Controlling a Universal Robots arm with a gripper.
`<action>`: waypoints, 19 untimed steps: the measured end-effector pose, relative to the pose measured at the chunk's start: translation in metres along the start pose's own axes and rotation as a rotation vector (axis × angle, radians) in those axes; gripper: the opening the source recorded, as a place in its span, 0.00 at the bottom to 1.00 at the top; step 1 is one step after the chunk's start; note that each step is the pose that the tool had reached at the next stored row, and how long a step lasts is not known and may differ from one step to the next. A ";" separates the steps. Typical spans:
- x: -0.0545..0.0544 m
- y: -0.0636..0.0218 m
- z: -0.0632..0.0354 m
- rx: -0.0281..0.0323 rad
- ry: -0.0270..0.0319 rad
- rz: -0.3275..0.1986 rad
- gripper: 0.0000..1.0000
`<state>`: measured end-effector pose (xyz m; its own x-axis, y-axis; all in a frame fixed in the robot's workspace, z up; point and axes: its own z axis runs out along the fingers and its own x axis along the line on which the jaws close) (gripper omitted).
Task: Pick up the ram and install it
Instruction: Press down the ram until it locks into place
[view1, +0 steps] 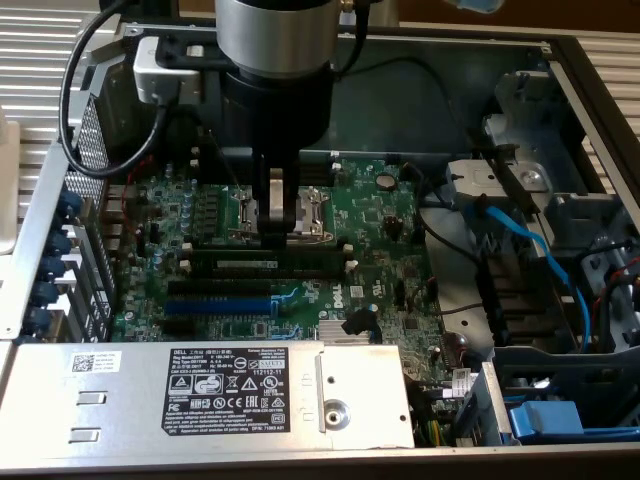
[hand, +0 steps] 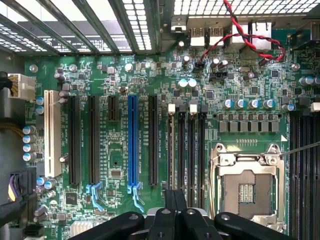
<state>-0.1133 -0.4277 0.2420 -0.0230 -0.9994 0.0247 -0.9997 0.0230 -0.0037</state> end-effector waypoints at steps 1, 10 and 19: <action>0.000 -0.0009 0.0001 -0.0003 0.0001 -0.002 0.10; -0.001 -0.0058 0.0015 -0.0054 0.0001 -0.028 0.10; -0.002 -0.0066 0.0027 -0.0082 0.0003 -0.064 0.10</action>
<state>-0.1066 -0.4259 0.2393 0.0412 -0.9988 0.0249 -0.9991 -0.0411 0.0061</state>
